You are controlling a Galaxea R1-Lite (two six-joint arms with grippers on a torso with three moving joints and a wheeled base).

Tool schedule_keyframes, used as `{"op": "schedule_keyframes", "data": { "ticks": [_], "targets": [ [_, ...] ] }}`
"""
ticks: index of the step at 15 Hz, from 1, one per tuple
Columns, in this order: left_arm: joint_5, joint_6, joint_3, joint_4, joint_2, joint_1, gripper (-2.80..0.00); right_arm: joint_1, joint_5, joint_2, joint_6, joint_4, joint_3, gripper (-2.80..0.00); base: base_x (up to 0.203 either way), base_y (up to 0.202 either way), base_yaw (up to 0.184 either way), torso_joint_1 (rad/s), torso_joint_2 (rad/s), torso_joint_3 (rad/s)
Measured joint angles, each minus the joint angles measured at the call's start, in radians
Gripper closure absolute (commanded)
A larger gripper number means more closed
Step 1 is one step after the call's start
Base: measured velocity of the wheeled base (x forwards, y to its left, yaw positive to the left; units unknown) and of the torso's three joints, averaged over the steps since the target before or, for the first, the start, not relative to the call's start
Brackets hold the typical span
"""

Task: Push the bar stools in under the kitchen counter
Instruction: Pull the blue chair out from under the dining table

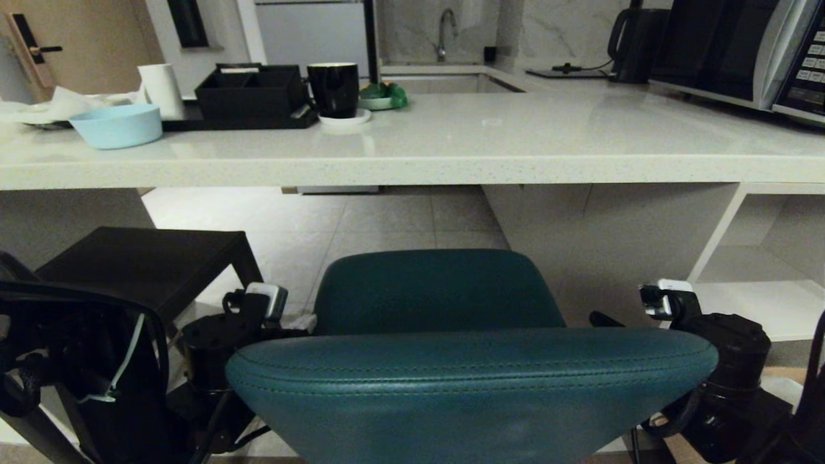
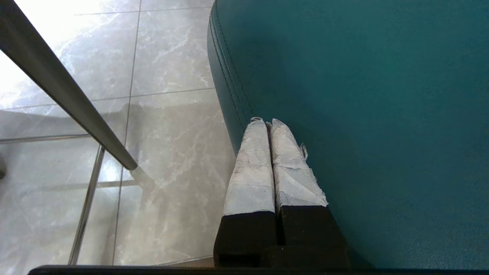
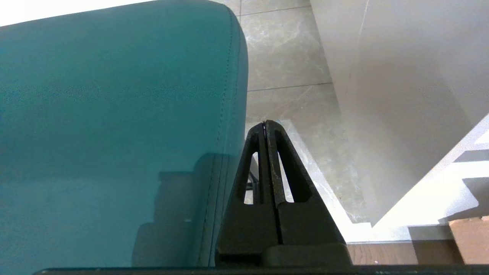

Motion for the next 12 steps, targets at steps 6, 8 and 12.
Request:
{"op": "schedule_keyframes", "data": {
  "ticks": [6,8,12],
  "targets": [
    [0.022,-0.002,-0.009,0.005,0.01,0.037,0.0,0.0,-0.015,0.053,0.045,0.0,-0.009,0.0,0.0,0.0,0.0,0.0,0.0,0.0],
    [0.022,-0.006,-0.01,0.004,0.016,0.042,0.0,0.037,-0.021,0.022,0.045,0.001,0.043,0.0,0.0,0.0,0.0,0.0,0.0,0.0],
    [0.023,-0.01,-0.01,0.003,0.023,0.042,0.0,0.106,-0.016,-0.061,0.041,0.001,0.099,0.0,0.0,0.0,0.0,0.0,0.0,0.0]
  ]
}}
